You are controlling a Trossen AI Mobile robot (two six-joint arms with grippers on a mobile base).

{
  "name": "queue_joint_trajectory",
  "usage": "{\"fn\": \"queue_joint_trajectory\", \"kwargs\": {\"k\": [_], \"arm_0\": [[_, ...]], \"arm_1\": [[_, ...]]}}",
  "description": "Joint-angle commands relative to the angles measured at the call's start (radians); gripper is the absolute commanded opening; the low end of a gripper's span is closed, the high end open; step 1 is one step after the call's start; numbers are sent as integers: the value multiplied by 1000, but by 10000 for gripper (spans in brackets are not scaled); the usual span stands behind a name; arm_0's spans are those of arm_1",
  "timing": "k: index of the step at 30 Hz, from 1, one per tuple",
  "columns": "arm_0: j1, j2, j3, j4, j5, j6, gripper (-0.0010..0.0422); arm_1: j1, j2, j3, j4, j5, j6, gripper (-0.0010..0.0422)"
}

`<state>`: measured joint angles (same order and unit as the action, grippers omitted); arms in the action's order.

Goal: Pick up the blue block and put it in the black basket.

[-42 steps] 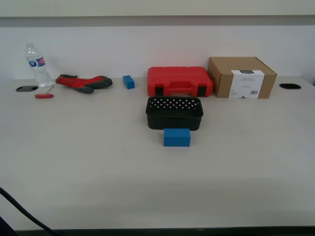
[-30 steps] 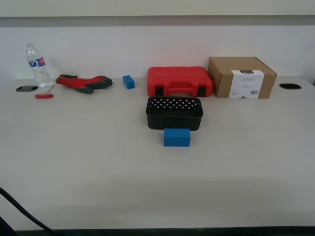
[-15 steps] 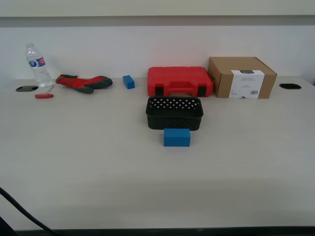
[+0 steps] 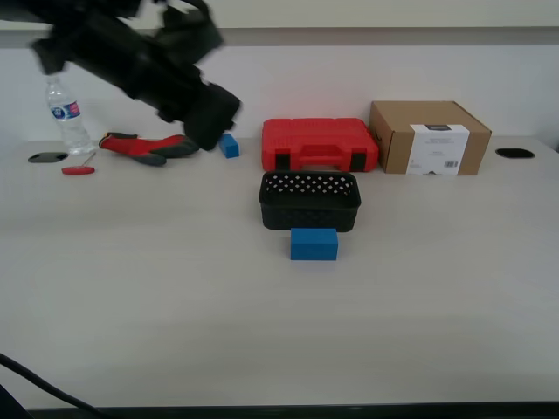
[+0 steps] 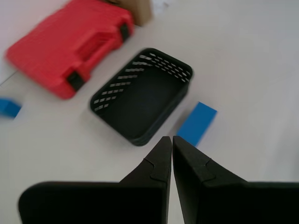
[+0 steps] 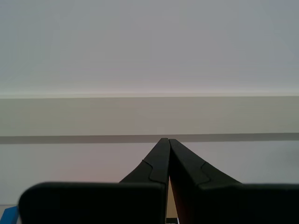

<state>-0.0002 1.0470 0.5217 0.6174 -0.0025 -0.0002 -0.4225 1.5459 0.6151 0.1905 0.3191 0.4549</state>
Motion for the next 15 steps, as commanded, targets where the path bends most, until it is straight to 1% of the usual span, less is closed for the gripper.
{"fn": "queue_joint_trajectory", "kwargs": {"k": [1,3,5,8,15], "arm_0": [[0,0,2,3,0,0,0],[0,0,2,3,0,0,0],[0,0,2,2,0,0,0],[0,0,2,2,0,0,0],[0,0,2,3,0,0,0]], "arm_1": [[-141,166,101,-16,-108,118,0],[-201,280,185,-70,-126,169,0],[-232,383,272,-155,-133,206,0],[-257,523,398,-273,-156,227,0],[-266,697,601,-365,-170,298,0]]}}
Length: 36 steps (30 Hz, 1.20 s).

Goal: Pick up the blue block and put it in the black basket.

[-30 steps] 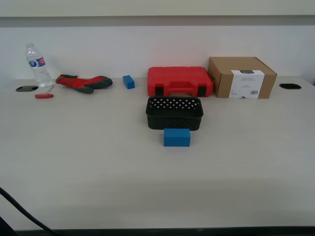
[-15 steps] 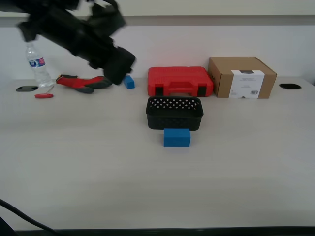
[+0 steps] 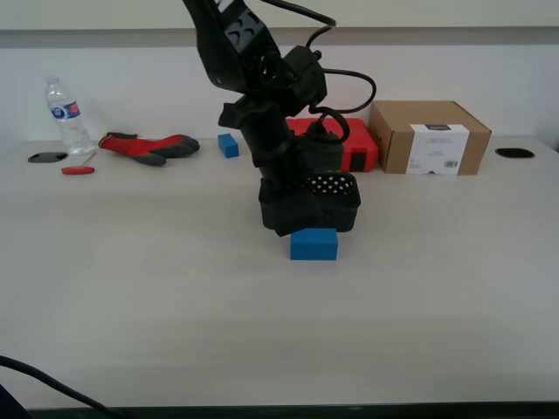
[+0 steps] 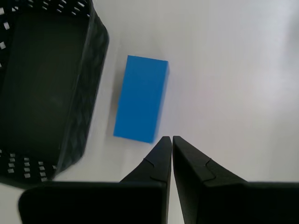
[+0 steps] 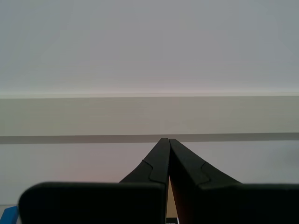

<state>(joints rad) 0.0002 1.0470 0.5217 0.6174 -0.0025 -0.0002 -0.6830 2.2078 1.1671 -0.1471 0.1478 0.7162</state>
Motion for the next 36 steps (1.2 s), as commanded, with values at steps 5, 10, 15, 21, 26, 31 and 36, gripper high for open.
{"fn": "queue_joint_trajectory", "kwargs": {"k": [5,10,15,21,26,31,36], "arm_0": [[0,0,2,3,0,0,0],[0,0,2,2,0,0,0],[0,0,2,0,0,0,0],[0,0,2,0,0,0,0],[0,0,2,0,0,0,0],[0,0,2,0,0,0,0],[0,0,2,1,0,0,0]], "arm_1": [[-42,110,158,-138,-1,111,0],[-82,143,197,-142,-5,103,0],[-92,169,222,-140,-24,103,0],[-91,195,227,-196,-115,95,57],[-91,195,230,-175,-113,88,207],[-88,242,252,-144,-108,96,340],[-90,404,388,-239,-113,62,280]]}}
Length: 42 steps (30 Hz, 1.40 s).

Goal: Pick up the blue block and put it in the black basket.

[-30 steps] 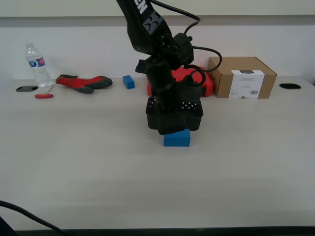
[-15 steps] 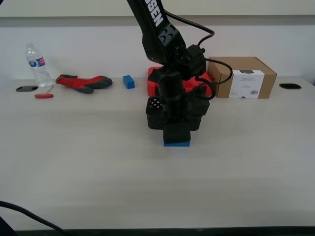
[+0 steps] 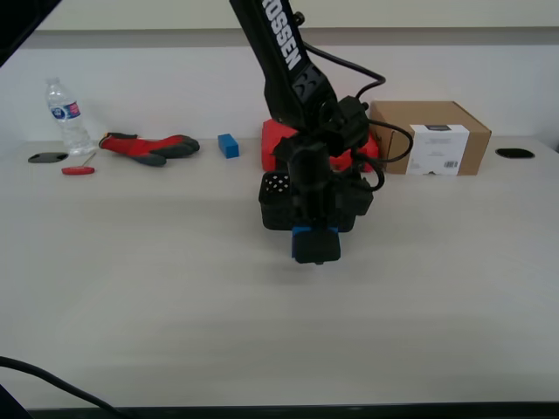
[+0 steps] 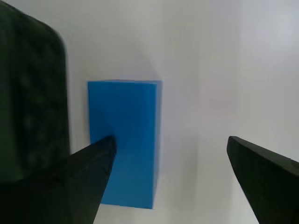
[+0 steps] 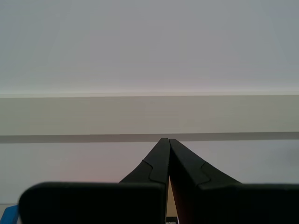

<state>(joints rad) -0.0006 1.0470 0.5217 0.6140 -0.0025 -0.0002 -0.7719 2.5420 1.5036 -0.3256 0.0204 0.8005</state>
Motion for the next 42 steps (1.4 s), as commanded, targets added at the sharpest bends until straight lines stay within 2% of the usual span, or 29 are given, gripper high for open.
{"fn": "queue_joint_trajectory", "kwargs": {"k": [1,2,5,7,8,16,19,22,25,29,31,33,35,37,38,39,42], "arm_0": [[1,0,2,3,0,0,0],[1,0,2,4,0,0,0],[1,0,2,5,0,0,0],[1,0,2,3,0,0,0],[1,0,2,4,0,0,0],[0,0,2,5,0,0,0],[0,0,2,4,0,0,0],[1,0,2,5,0,0,0],[1,0,2,4,0,0,0],[0,0,2,5,0,0,0],[0,0,2,5,0,0,0],[1,0,2,5,0,0,0],[0,0,2,5,0,0,0],[1,0,2,5,0,0,0],[0,0,2,5,0,0,0],[0,0,2,5,0,0,0],[1,0,2,4,0,0,0]], "arm_1": [[-1,95,87,-96,14,-35,254],[-1,114,117,-127,12,-46,224],[-1,111,169,-177,22,-61,84],[0,96,182,-177,63,-62,-2],[1,95,192,-177,70,-73,1],[0,104,191,-183,104,-68,106],[0,104,188,-189,77,-100,142],[-1,101,188,-199,65,-143,196],[-1,101,188,-201,63,-151,273],[-1,82,188,-197,-18,-171,383],[0,84,188,-175,-24,-170,398],[3,88,188,-167,-52,-168,370],[10,88,187,-155,-45,-170,318],[21,88,179,-155,56,-171,253],[26,88,162,-157,148,-185,192],[26,88,145,-163,193,-199,143],[4,88,96,-187,232,-211,-9]]}}
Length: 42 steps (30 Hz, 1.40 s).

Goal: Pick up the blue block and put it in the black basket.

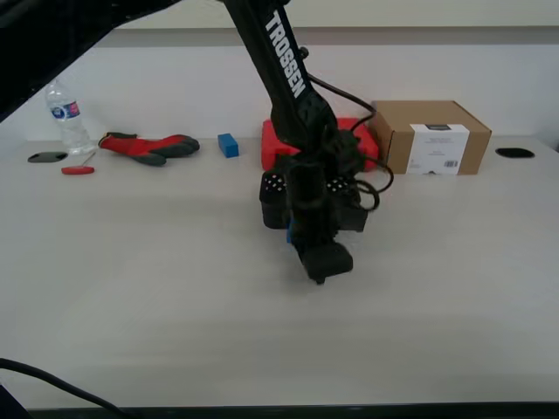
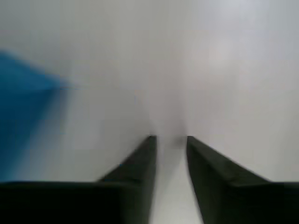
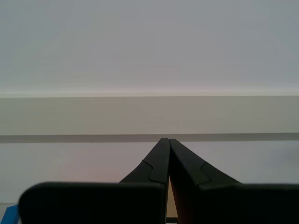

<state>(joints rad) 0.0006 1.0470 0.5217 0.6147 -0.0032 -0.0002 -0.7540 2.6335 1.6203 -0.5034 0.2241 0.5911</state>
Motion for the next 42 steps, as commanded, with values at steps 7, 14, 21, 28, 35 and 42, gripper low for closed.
{"fn": "queue_joint_trajectory", "kwargs": {"k": [7,14,21,28,35,42], "arm_0": [[0,0,2,4,1,0,0],[0,0,2,3,1,0,0],[0,0,2,3,1,0,0],[0,0,2,3,1,0,0],[-1,0,2,3,1,0,0],[0,0,2,3,1,0,0]], "arm_1": [[-32,-22,-27,-28,29,-8,-6],[-31,-162,-30,-49,15,-8,-3],[-22,-259,-33,-47,-112,-8,0],[-20,-257,-33,-47,-113,-8,0],[-19,-257,-33,-48,-113,-8,0],[-19,-257,-33,-43,-113,-8,0]]}}
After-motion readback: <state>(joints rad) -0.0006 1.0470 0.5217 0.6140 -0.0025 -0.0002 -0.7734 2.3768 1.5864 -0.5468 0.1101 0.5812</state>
